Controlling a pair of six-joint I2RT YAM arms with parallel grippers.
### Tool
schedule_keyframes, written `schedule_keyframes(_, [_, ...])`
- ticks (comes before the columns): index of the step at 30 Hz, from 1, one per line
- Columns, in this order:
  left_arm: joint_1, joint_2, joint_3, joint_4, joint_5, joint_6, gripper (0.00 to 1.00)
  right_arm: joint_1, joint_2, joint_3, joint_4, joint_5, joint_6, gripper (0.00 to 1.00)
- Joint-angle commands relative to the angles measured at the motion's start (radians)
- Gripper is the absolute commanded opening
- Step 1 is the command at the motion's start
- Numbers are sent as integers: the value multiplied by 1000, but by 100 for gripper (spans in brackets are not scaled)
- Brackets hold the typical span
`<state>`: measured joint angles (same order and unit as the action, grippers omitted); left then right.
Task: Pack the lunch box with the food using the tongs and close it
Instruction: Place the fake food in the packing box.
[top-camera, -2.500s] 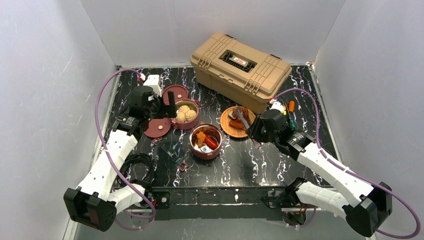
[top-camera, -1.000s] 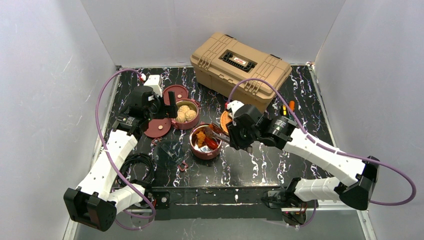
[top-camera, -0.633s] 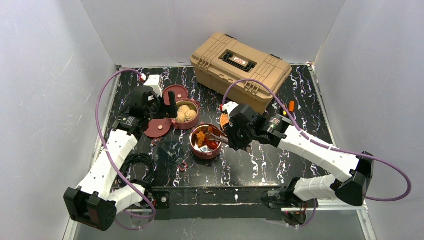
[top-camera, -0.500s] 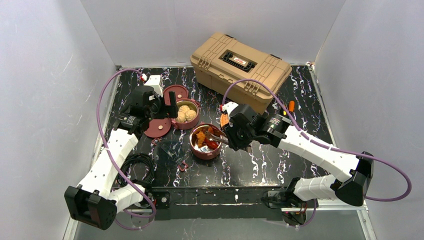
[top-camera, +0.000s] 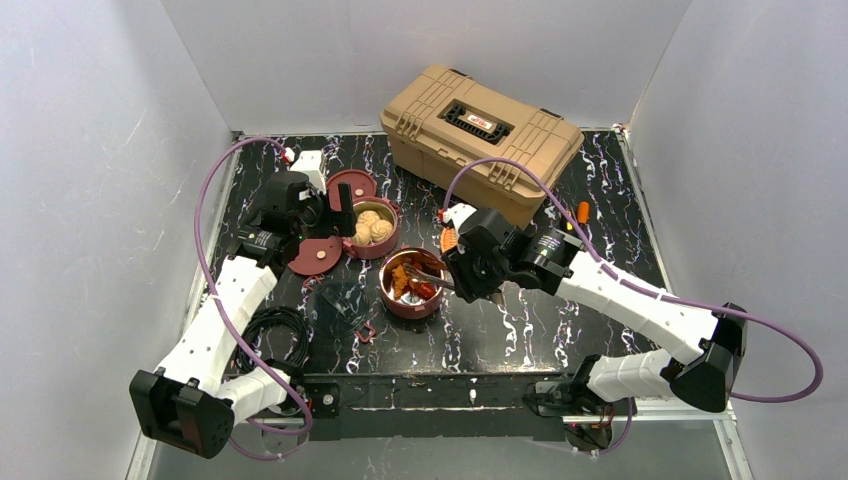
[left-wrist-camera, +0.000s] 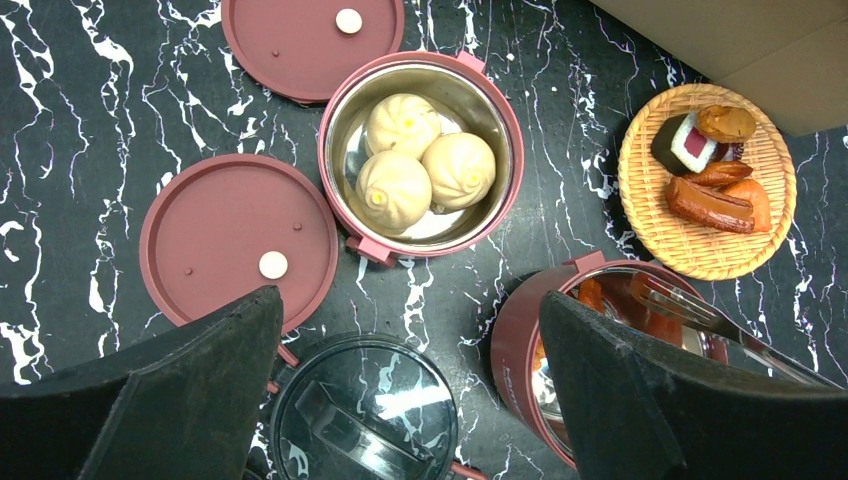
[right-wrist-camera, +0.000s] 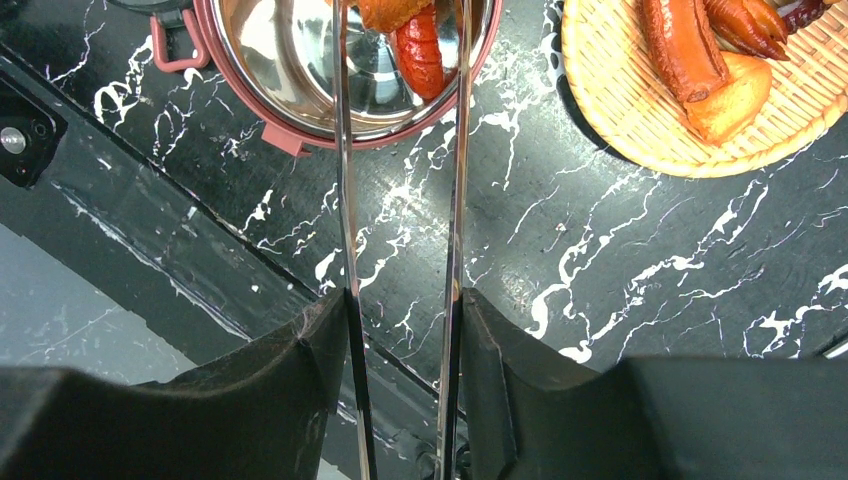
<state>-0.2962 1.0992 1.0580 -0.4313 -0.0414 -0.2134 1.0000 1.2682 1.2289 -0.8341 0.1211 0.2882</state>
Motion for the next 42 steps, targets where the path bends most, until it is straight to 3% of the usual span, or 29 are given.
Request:
schedule_keyframes(1, [4, 2, 19, -18, -1, -1, 98, 3, -25, 54, 64, 22, 0, 50])
schedule_keyframes(14, [4, -24, -1, 5, -29, 0, 98, -53, -68, 111, 1, 302, 115, 42])
schedule_keyframes(26, [4, -7, 5, 0, -19, 2, 98, -277, -62, 1, 32, 173, 157, 46])
schedule_keyframes(42, [4, 4, 8, -6, -15, 2, 98, -299, 54, 15, 92, 186, 37, 52])
